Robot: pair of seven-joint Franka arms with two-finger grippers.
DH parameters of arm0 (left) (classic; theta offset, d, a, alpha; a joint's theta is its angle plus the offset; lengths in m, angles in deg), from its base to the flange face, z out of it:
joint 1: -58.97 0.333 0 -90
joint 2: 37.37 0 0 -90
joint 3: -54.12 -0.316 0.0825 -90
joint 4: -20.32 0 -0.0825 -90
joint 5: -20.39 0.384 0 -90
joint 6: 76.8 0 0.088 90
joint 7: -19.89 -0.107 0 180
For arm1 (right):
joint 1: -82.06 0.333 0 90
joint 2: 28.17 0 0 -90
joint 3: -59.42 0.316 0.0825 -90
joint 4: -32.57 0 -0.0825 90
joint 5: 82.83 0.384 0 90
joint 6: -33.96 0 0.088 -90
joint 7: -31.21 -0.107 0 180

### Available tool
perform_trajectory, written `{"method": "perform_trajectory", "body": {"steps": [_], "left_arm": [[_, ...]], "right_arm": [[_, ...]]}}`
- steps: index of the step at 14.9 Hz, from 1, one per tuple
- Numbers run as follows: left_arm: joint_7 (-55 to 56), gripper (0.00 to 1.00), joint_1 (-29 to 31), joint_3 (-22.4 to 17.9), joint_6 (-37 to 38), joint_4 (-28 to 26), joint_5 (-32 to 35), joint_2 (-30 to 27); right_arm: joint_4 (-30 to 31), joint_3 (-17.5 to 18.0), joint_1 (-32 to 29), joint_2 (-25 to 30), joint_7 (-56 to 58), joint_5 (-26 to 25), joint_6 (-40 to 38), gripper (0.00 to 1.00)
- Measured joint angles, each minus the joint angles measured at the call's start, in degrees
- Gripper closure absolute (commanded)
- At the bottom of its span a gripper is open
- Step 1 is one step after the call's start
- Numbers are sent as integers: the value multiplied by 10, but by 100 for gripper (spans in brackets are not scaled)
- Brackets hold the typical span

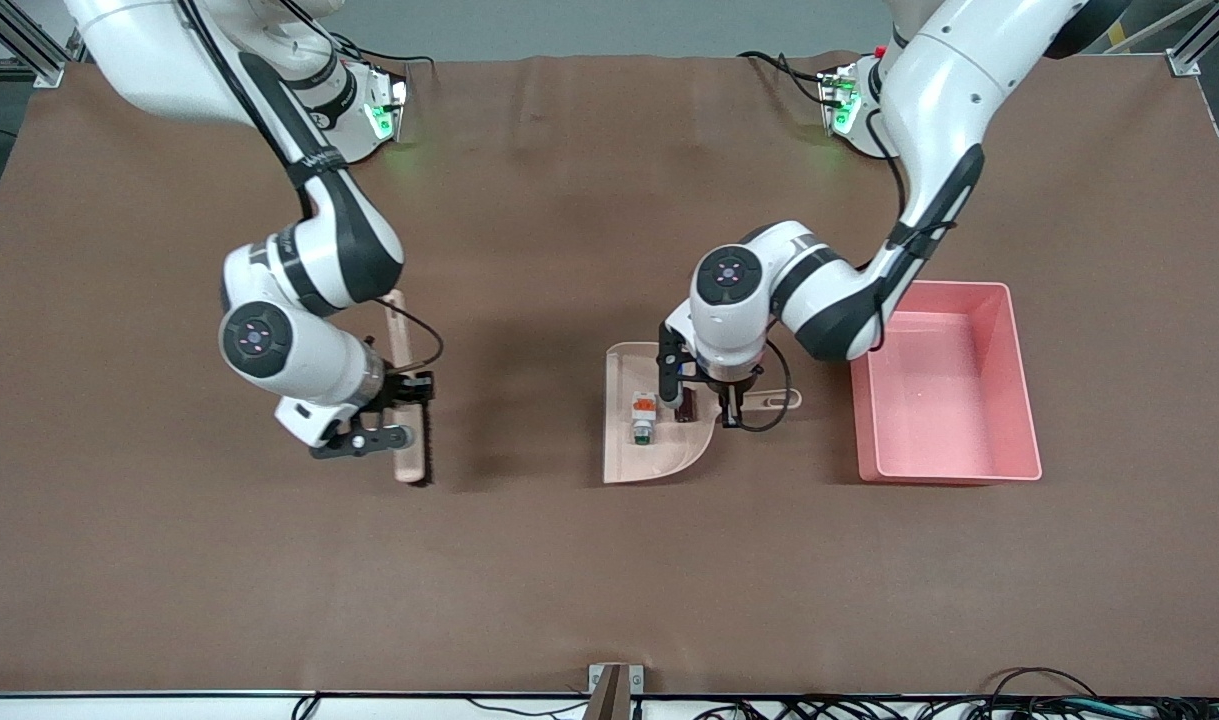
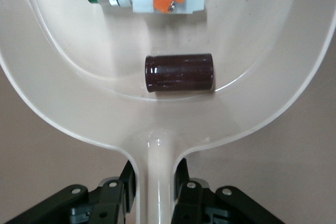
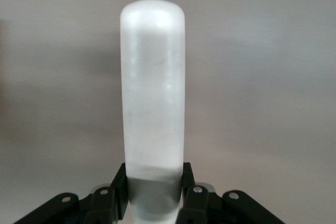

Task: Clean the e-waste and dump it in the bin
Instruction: 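Lift the dustpan with the left gripper while the right gripper sets the brush down, then release the brush with the right gripper and withdraw it to rest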

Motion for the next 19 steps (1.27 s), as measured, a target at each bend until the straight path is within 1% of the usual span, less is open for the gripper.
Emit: {"method": "perform_trajectory", "body": {"steps": [1,3,5,7,9,11,13,16,17,19], "left_arm": [[-16,92,35,27,0,0,0,-5],[-53,92,114,82,10,-1,0,-19],[-82,92,200,138,41,-4,0,-33],[-101,92,299,205,81,-8,1,-42],[-126,92,400,271,114,-11,2,-46],[-170,92,491,318,138,-13,4,-50],[-229,93,563,339,147,-14,5,-54],[-314,93,639,342,148,-17,7,-55],[-336,93,658,341,148,-19,11,-55],[-363,93,688,341,148,-25,30,-55]], "right_arm": [[26,0,-19,17,0,-8,12,99],[89,-1,-60,50,1,-11,61,98],[153,-1,-99,73,11,-15,115,99],[203,-2,-131,78,27,-17,168,98],[240,-2,-158,78,35,-17,219,98],[258,-2,-179,75,45,-18,238,98],[263,-2,-188,66,48,-18,254,98],[264,-2,-192,44,49,-30,275,96],[264,-2,-196,36,49,-34,283,92],[264,-2,-203,19,49,-41,300,70]]}}
